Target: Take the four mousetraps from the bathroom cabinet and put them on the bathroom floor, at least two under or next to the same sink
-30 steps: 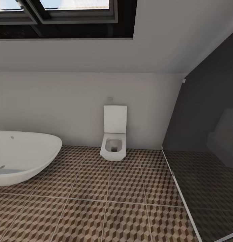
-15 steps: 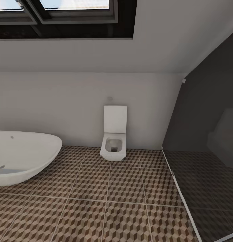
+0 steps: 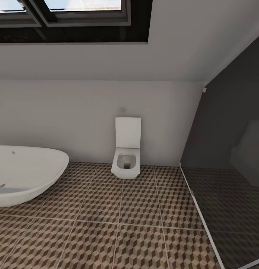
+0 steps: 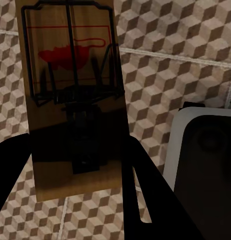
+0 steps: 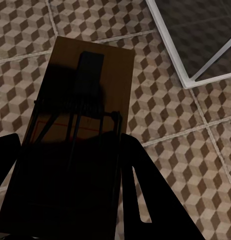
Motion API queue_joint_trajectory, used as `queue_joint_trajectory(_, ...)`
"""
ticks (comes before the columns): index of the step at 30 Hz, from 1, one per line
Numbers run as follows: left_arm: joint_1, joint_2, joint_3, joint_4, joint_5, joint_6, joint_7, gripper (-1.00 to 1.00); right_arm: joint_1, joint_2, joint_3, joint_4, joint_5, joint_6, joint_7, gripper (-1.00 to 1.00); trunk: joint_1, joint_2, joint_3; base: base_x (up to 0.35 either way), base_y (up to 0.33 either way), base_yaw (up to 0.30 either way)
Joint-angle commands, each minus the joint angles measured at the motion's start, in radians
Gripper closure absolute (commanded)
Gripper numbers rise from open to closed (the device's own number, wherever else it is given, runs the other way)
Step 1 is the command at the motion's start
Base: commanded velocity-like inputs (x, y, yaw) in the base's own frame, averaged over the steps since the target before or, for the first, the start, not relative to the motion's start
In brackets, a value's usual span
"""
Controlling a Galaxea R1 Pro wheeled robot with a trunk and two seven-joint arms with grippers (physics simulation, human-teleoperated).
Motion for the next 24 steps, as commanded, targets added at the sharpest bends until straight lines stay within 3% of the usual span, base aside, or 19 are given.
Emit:
queue_joint_trajectory(1,-0.001,-0.001,-0.007,0.003,-0.002,-0.003,0.006,1.0,-0.001,0.0,0.009,0.0,-0.002,-0.002,-0.009,1.0,0.001,-0.002,-0.002,0.0,0.0,0.0)
queue_joint_trajectory(24,-0.001,-0.001,-0.007,0.003,-0.002,-0.003,0.006,1.0,-0.001,0.0,0.009,0.0,-0.002,-0.002,-0.009,1.0,0.001,-0.002,-0.002,0.0,0.0,0.0)
